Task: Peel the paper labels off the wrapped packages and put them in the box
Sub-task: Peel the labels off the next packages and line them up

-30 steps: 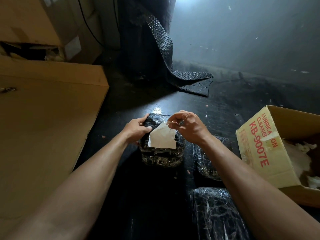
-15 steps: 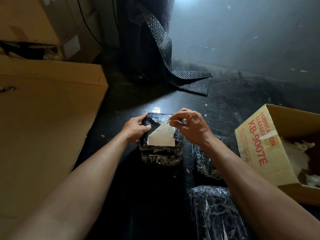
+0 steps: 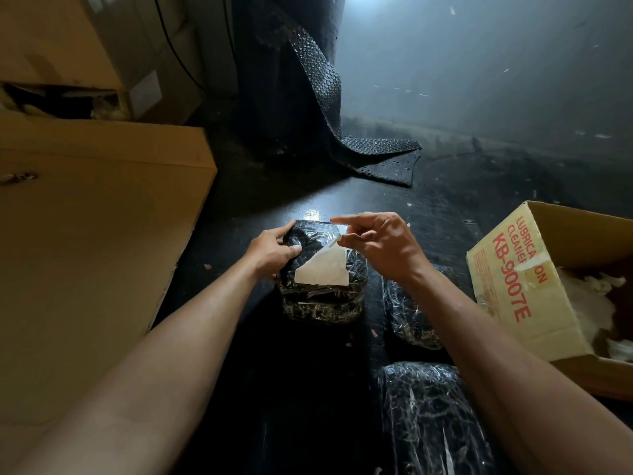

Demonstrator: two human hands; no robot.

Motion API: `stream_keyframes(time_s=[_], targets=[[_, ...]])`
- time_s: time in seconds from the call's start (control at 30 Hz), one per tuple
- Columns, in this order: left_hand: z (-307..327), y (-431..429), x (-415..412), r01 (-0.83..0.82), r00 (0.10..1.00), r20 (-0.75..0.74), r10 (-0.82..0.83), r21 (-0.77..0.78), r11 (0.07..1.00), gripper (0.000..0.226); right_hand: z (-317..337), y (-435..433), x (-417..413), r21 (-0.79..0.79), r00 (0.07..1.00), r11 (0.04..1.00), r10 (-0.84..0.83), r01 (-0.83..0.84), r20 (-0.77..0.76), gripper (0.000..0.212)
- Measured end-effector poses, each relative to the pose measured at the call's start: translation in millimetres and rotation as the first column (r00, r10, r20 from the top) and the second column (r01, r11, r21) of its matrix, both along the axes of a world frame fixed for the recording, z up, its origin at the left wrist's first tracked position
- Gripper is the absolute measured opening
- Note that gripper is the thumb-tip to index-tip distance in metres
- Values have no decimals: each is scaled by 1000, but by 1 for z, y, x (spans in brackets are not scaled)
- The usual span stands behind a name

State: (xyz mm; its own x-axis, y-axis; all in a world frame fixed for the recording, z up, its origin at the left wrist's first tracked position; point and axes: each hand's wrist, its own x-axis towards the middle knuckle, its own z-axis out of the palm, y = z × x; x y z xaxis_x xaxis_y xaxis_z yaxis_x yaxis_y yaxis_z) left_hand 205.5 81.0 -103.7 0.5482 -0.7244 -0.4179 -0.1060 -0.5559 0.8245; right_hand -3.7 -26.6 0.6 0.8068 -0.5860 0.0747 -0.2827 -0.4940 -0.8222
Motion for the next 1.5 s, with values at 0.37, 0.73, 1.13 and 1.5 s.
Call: stream_keyframes(time_s=[0.37,0.73,1.13,1.5], targets=[[2,2,-1,6,1000,30,-5,-27,1000,68,9,-5,1,12,999,999,41,-41,13,10],[6,3,-6,2,995,99,-1,-15,1000,68,34,-7,0,-17,987,989,142,-144,-75,13],[15,7,-15,8,980,197,-7,-5,1000,63,56,-10,-22,-72,996,994,79,-81,-36,10],[20,8,-20,4,969,247,-9,22,1000,61,60,-9,-32,-11,999,999,53,-53,14,10]])
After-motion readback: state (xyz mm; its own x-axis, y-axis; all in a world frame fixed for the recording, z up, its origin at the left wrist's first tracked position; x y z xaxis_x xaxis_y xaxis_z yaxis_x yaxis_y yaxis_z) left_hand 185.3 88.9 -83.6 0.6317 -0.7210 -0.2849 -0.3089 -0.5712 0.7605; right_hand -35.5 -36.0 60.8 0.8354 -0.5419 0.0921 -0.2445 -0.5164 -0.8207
